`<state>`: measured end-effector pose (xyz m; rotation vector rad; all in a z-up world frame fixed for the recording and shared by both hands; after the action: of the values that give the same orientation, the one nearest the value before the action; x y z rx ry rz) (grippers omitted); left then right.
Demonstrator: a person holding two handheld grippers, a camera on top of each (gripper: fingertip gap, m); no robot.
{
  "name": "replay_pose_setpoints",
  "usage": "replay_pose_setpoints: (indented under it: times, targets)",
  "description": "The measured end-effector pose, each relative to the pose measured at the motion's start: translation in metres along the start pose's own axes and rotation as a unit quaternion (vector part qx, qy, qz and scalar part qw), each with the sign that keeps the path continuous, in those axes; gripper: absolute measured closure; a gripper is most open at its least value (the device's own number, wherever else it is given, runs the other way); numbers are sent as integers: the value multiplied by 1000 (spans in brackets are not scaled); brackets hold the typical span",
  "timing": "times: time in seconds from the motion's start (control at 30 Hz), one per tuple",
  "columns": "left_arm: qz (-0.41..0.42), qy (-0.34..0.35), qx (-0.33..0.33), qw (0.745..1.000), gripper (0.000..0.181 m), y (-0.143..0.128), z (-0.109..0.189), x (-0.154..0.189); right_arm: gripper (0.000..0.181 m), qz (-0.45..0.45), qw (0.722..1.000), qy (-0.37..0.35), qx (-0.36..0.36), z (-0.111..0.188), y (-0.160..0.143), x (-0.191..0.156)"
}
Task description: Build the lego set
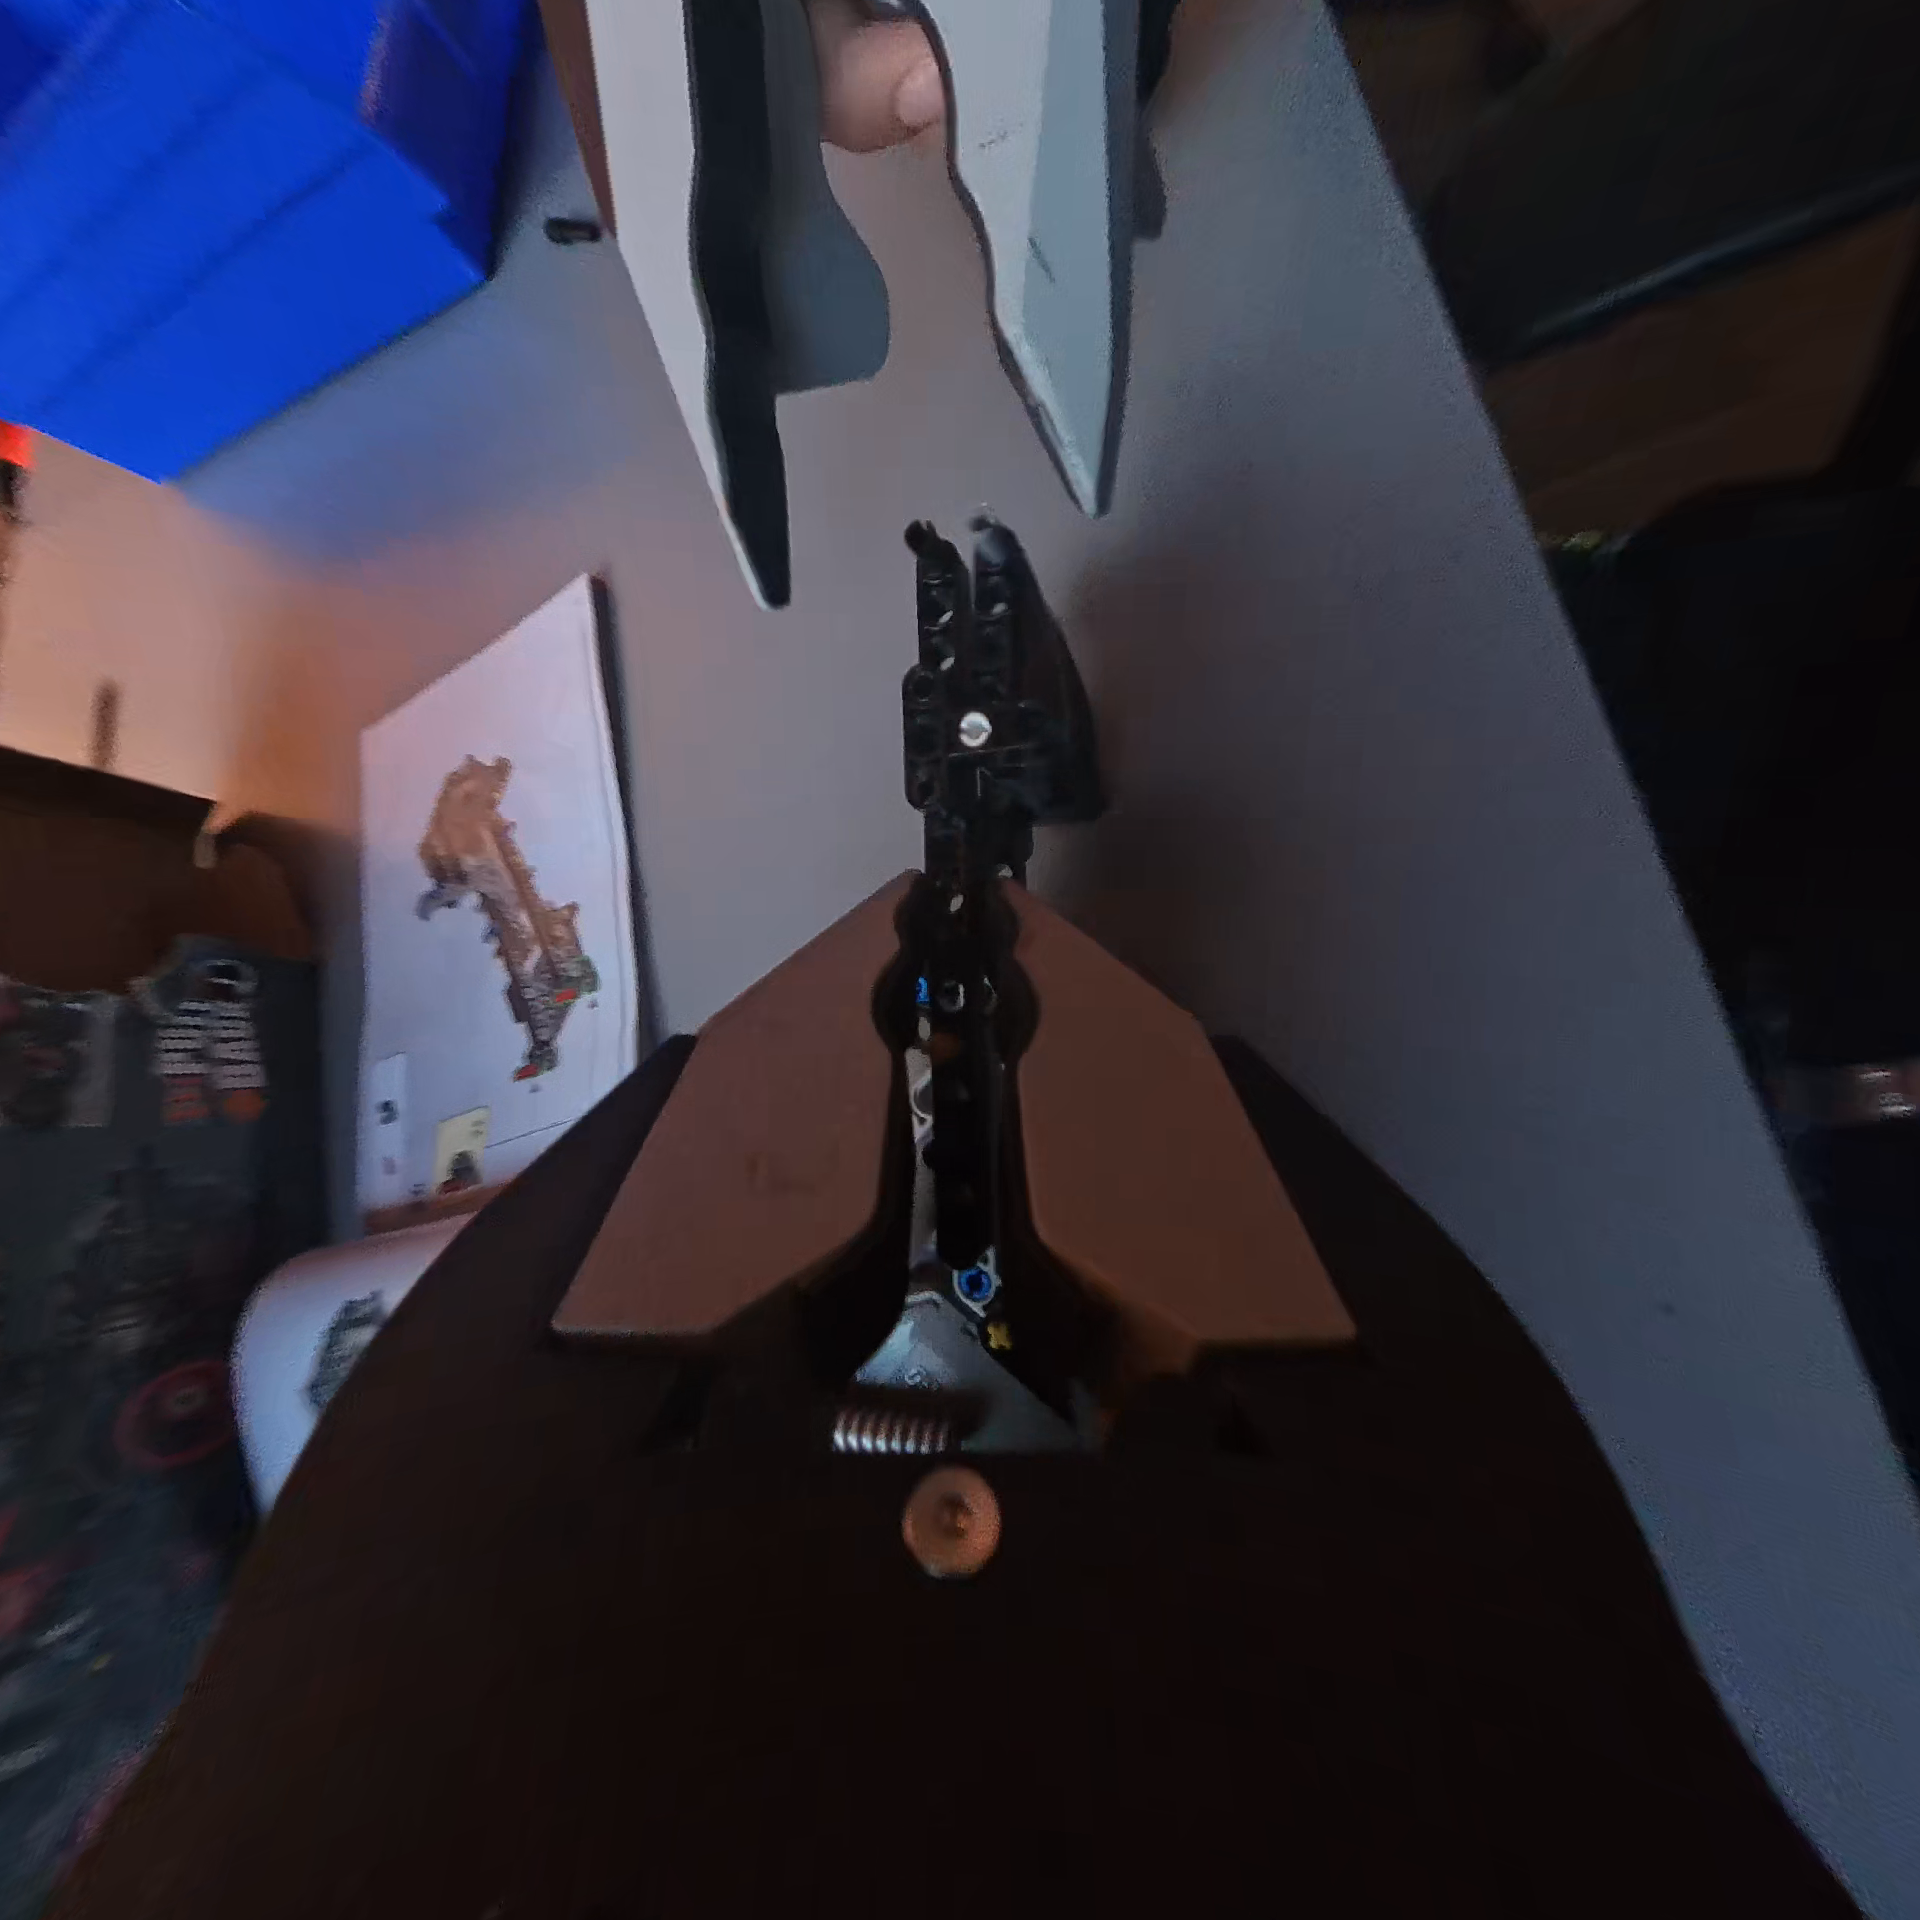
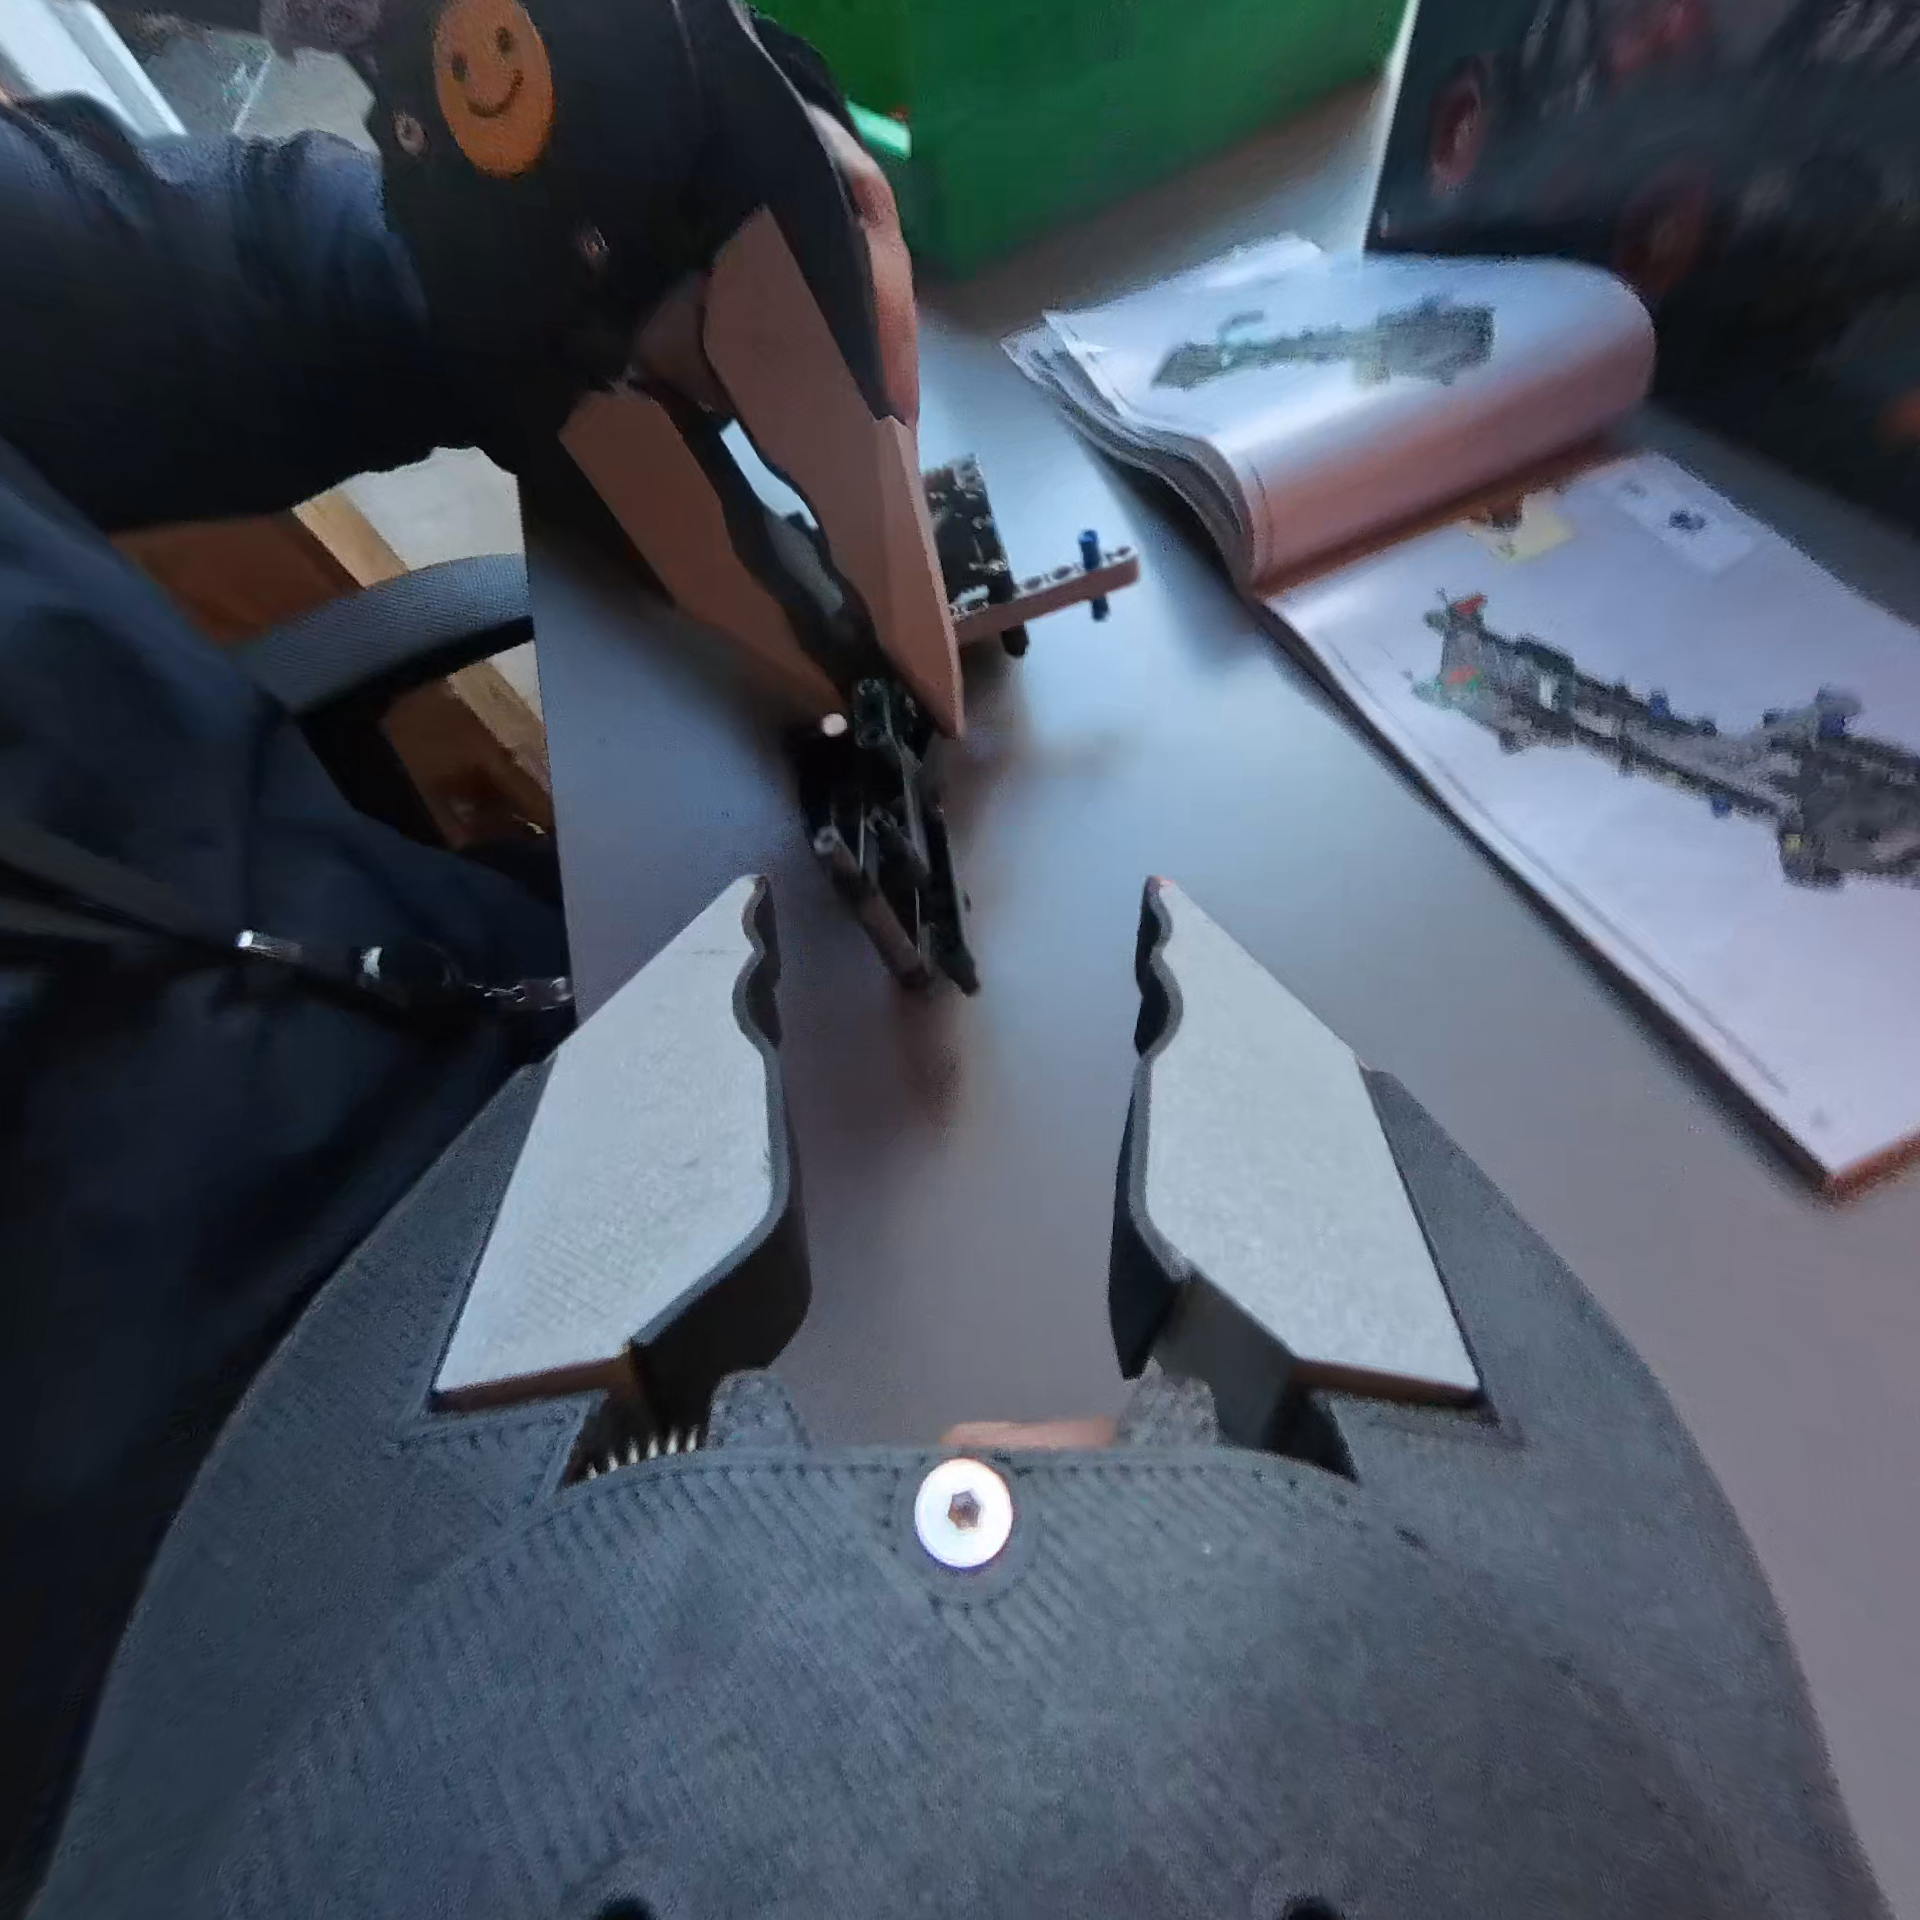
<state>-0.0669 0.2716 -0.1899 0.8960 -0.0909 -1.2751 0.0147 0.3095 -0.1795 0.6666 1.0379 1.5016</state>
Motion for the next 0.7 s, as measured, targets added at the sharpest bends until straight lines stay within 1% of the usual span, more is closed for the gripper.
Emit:
replay_pose_setpoints:
  times: [0.03,0.1,0.13,0.17,0.2,0.23,0.3,0.37,0.43,0.5,0.53,0.57,0.7]
  targets:
    - [-19,21,-5,1000,175,0,0,0,115,22,1000,-3,13,-4,4,-4]
    - [-49,53,0,997,175,1,0,-1,122,65,997,1,29,-12,10,-12]
    - [-59,69,3,996,174,1,1,-3,125,85,996,3,23,-17,11,-16]
    - [-70,82,-5,994,175,-1,0,-5,133,106,994,-4,17,-21,12,-18]
    - [-76,92,-18,993,175,-5,-2,-8,142,127,992,-17,8,-26,11,-18]
    - [-72,102,-30,992,175,-9,-2,-11,141,145,989,-40,-9,-30,9,-15]
    - [-66,117,-33,990,175,-12,-2,-13,140,175,977,-109,-47,-36,7,-7]
    - [-54,120,-35,991,174,-14,0,-14,140,198,953,-209,-97,-38,6,5]
    - [-44,127,-38,990,174,-19,1,-16,153,242,915,-289,-142,-40,6,6]
    - [-44,129,-36,990,173,-22,3,-16,155,294,873,-346,-177,-43,7,5]
    - [-47,135,-38,989,173,-23,3,-17,155,313,859,-362,-184,-45,8,4]
    - [-51,141,-41,988,172,-24,4,-18,155,321,852,-371,-185,-46,9,3]
    - [-66,158,-45,984,171,-25,3,-18,156,321,853,-378,-164,-47,9,2]
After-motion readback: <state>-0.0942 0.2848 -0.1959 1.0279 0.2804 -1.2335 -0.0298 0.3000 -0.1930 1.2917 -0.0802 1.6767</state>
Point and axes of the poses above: each gripper's, where its closed fingertips meet, z back along the fingers, y out of its top, x = y × z across the jaws, the point moved 3 cm from there along z, back along the fingers, and after that the axes turned 2 degrees about z, right-handed, at the moved point
